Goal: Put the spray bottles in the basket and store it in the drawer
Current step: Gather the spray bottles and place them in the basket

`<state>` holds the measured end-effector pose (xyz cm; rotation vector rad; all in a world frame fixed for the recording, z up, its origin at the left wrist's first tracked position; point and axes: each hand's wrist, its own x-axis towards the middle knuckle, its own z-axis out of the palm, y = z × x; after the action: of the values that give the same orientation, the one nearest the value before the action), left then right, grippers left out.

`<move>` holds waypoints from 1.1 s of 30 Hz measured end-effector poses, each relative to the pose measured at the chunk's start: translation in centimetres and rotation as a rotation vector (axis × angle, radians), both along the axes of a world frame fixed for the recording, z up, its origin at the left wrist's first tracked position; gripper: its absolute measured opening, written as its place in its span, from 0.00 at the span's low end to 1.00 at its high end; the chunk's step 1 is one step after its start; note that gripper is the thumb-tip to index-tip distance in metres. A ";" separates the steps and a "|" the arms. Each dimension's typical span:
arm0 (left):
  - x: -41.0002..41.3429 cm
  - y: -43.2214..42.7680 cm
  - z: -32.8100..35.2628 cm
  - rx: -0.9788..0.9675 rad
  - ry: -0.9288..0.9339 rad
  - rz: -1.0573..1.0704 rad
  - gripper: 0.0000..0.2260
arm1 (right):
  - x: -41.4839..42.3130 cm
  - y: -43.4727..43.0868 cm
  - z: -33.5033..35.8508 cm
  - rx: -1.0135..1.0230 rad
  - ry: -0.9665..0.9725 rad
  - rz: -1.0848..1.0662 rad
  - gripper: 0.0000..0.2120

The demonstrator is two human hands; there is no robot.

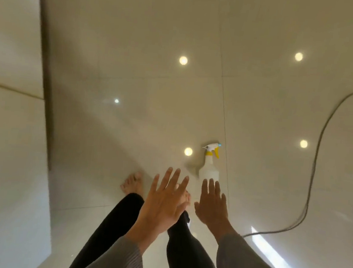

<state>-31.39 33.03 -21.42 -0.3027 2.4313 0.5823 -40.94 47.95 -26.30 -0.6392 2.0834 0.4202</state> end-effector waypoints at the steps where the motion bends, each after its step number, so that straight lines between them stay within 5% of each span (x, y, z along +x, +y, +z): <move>1: -0.9 0.6 -1.4 -0.010 -0.003 -0.039 0.29 | -0.7 0.7 -2.0 0.005 0.017 -0.010 0.36; 12: -3.1 1.1 -14.4 -0.063 -0.028 -0.189 0.31 | -3.9 0.6 -17.2 0.042 0.087 -0.083 0.36; 22: -0.9 -1.5 -15.4 -0.048 -0.058 -0.032 0.28 | -4.6 -0.4 -18.4 0.034 0.102 -0.129 0.32; 28: 0.9 -1.8 -9.3 0.129 0.085 0.502 0.30 | -2.8 -2.7 -10.4 -0.340 -0.143 -0.437 0.32; 33: 4.0 -3.2 -0.8 0.514 0.052 0.971 0.36 | -1.2 -7.8 1.5 -0.735 -0.501 -0.653 0.43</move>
<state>-27.43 29.82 -22.21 -1.2571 1.9506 1.5848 -42.11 40.18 -24.84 -0.3669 1.7801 -0.8283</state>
